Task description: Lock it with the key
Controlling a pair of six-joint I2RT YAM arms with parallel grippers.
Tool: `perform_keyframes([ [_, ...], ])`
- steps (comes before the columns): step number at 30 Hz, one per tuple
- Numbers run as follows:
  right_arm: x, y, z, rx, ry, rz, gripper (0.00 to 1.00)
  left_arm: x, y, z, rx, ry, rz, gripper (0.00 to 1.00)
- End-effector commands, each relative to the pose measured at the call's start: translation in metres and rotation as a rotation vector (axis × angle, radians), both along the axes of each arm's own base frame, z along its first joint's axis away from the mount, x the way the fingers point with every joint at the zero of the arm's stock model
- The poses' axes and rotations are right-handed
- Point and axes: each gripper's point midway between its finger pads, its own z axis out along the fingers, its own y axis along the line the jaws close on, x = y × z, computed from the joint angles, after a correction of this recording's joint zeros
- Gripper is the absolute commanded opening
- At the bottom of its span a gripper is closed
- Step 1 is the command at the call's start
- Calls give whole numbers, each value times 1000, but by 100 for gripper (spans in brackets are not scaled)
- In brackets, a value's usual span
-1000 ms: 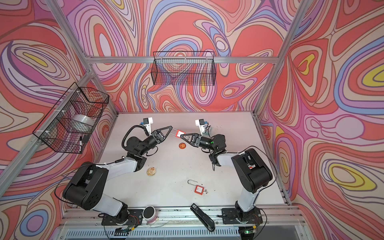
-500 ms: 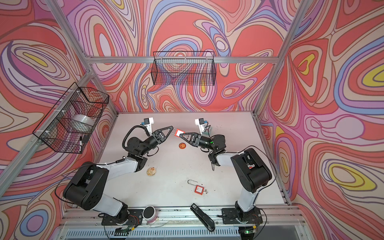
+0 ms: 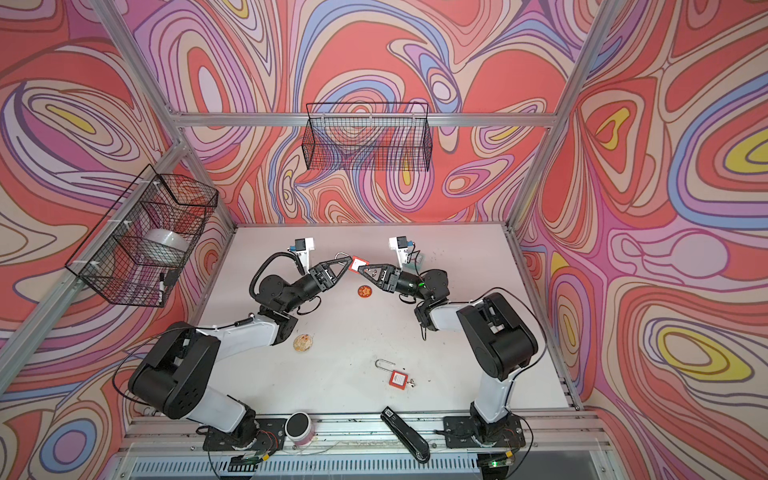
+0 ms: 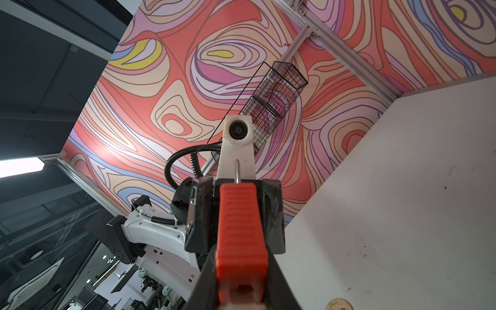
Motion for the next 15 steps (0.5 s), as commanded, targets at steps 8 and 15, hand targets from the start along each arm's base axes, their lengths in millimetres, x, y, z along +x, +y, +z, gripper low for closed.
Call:
perform_keyframes([
  [8,-2,15,-5,-22,2,25,0,-3,-8,7,2,-40,-28,46],
  [15,-6,21,-10,-53,9,44,0,-3,-6,5,1,-34,-14,1],
])
